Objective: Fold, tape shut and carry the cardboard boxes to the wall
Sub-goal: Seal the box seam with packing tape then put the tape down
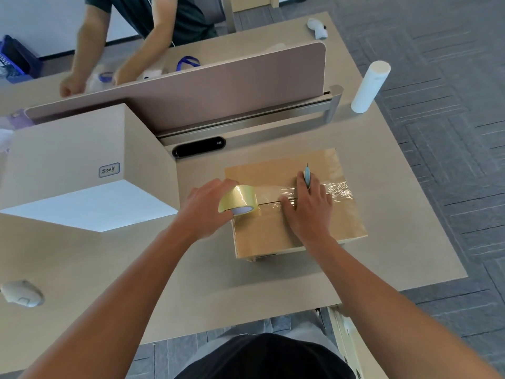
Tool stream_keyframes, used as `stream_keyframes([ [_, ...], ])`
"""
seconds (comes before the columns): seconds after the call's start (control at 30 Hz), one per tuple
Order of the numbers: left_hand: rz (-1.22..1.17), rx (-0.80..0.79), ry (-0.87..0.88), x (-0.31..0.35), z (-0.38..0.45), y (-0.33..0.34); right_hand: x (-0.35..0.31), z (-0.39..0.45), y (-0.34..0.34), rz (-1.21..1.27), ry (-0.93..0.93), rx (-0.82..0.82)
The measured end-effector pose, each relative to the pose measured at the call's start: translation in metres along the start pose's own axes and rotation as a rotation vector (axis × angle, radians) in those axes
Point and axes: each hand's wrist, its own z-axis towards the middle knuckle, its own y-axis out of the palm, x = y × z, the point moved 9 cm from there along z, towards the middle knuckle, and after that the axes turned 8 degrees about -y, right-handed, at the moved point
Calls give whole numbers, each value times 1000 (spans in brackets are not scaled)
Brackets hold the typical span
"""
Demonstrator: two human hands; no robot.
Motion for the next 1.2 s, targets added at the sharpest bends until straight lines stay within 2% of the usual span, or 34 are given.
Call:
stream_keyframes([
  [0.23, -126, 31, -39, -13, 10, 6, -18, 1, 2, 25, 52, -43],
  [0.47, -236, 9, 33, -14, 15, 12, -46, 0, 19, 33, 50, -47],
  [0.73, -112, -55, 84, -25, 10, 2, -39, -1, 22, 55, 43, -20],
  [0.87, 12, 21, 95, -40, 6, -11, -38, -3, 22, 52, 56, -25],
  [1.0, -20, 34, -19, -88, 0, -19, -40, -3, 23, 20, 51, -25],
  [1.2, -65, 76, 0, -92, -3, -17, -63, -11, 25, -25, 68, 13],
])
